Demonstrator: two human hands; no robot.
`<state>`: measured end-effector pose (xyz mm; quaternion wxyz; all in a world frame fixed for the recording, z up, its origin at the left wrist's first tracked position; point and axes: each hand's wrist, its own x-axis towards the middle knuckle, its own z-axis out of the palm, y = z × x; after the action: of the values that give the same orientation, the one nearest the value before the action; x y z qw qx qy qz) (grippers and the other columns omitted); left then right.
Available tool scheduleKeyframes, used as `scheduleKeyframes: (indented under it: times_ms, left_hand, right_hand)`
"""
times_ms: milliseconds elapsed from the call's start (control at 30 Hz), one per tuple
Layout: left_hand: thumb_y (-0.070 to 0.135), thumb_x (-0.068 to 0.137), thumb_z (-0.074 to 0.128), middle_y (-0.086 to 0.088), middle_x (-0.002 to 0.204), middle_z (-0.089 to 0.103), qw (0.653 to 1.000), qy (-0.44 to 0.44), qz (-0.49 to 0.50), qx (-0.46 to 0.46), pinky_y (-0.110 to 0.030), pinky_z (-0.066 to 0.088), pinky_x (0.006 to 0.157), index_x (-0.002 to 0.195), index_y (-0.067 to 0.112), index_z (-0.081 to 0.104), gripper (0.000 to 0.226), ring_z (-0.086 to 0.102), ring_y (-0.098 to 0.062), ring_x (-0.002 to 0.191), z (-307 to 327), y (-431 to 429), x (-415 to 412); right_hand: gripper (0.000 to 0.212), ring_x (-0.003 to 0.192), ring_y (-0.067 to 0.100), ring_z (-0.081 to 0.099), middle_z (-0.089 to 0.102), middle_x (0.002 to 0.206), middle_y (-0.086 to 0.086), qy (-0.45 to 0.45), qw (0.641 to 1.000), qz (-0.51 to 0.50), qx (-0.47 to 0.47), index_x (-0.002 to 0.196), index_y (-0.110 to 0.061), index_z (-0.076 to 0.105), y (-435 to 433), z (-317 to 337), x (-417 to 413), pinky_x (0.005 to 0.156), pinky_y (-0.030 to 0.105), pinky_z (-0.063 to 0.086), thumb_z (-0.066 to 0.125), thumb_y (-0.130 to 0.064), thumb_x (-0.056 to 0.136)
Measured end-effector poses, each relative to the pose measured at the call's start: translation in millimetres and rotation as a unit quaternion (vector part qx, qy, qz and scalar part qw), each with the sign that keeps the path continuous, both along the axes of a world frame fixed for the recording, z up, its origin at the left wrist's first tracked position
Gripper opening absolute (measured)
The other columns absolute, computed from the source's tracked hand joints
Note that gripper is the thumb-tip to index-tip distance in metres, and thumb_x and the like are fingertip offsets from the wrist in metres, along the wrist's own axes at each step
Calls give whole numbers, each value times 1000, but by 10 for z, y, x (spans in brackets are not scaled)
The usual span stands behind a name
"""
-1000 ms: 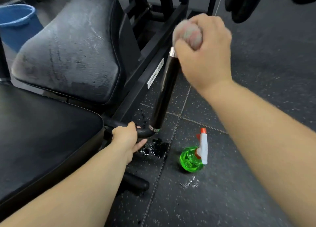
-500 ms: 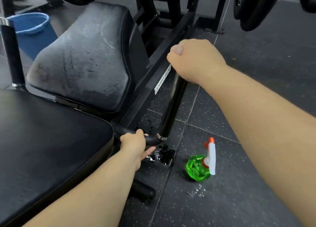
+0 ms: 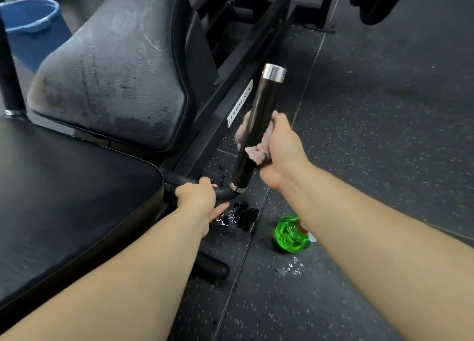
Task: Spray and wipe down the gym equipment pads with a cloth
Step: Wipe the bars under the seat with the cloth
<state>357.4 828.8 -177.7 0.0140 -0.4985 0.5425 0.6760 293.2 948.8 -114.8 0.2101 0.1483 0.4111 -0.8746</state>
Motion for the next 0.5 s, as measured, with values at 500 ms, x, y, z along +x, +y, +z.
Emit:
scheduleKeyframes:
  times_ms: [500]
  left_hand:
    - [33,97,42,-15,127,55,990,-66,-61,-105,-45,49,98,136,5,33,49,58,-34,113,43,50,33]
  right_hand:
    - [30,64,34,68,72,73,17,-137,979,102,111,84,-3,60,145,-348,622,58,35,56,35,-14,97]
